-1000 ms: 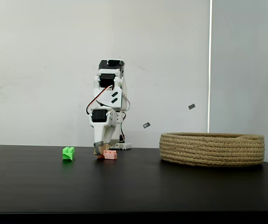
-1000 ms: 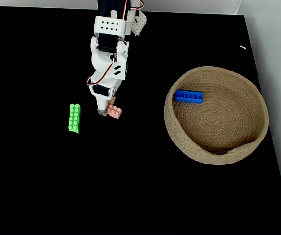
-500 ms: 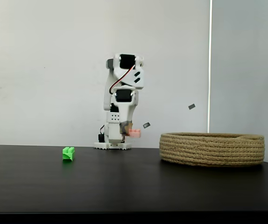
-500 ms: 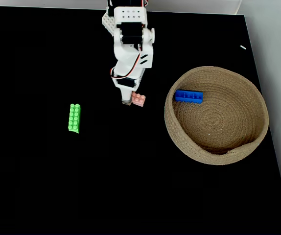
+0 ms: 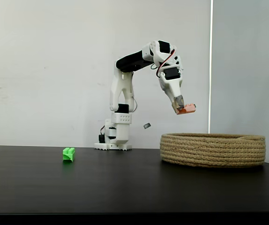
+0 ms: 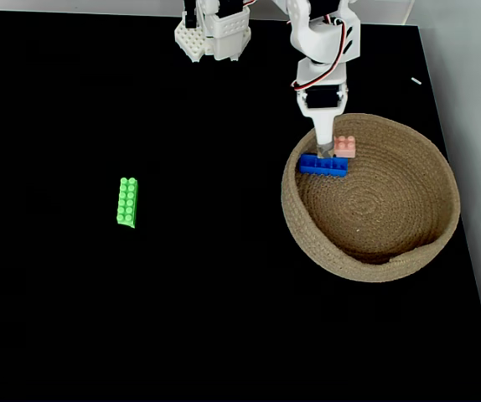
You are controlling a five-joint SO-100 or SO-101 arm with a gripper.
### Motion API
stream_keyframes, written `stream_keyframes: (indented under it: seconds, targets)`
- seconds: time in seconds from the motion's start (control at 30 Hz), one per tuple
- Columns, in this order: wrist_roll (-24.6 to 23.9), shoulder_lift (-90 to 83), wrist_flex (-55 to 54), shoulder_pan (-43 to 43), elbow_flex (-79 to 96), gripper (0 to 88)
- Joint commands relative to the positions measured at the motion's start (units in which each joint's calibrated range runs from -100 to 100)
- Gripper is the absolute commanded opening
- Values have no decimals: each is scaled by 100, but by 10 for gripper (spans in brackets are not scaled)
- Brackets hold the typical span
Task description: Place the lego blocks in the tray
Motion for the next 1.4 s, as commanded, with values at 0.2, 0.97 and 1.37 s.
stream_keyframes:
  seconds: [0.2,0.97,1.37]
  targets:
    - [49,-340,-710,-152,402,162]
    - [850,-615,739,3006,922,329]
    - [1597,-314,-152,4300,1652,385]
